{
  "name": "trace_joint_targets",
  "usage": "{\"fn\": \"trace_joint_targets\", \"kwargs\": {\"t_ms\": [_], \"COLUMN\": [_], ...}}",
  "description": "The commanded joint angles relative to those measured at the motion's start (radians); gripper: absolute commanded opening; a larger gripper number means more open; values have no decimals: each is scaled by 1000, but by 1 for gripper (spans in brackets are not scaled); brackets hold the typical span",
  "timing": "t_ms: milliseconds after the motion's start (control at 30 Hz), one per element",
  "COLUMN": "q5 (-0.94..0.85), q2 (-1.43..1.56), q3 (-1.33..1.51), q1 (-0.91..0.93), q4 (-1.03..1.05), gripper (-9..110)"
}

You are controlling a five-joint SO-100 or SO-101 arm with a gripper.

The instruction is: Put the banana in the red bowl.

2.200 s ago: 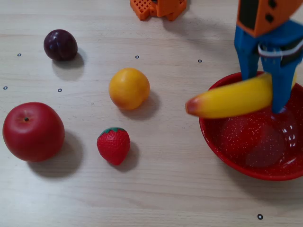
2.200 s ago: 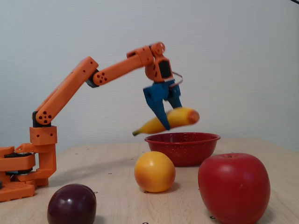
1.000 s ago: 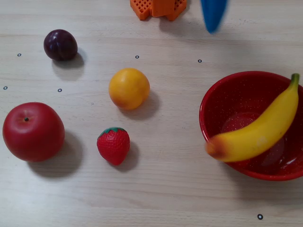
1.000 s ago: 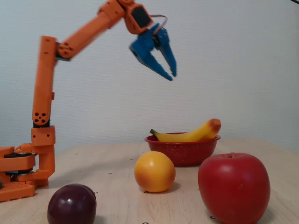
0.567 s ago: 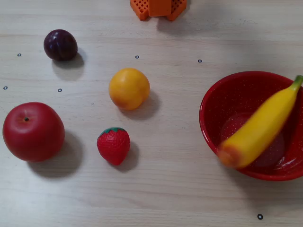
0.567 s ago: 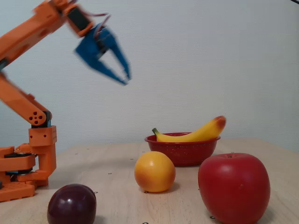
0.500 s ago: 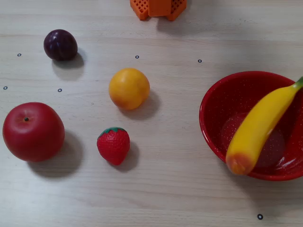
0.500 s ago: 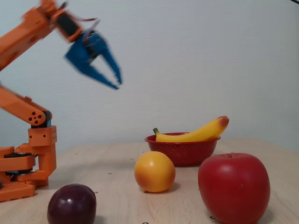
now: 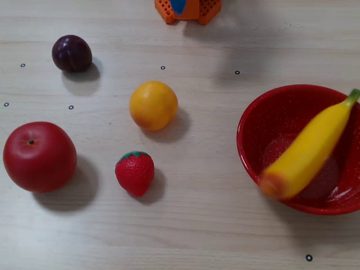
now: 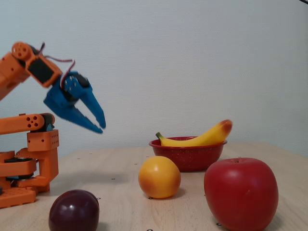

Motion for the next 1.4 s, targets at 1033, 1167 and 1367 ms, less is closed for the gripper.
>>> {"fn": "trace_joint_targets", "kwargs": {"t_ms": [1033, 1167, 1367], "q5": [-258, -258, -258], "q2": [87, 87, 87], "q3": [485, 485, 485], "q1": [8, 8, 8], "q4": [-571, -571, -571], "gripper": [0, 0, 0]}}
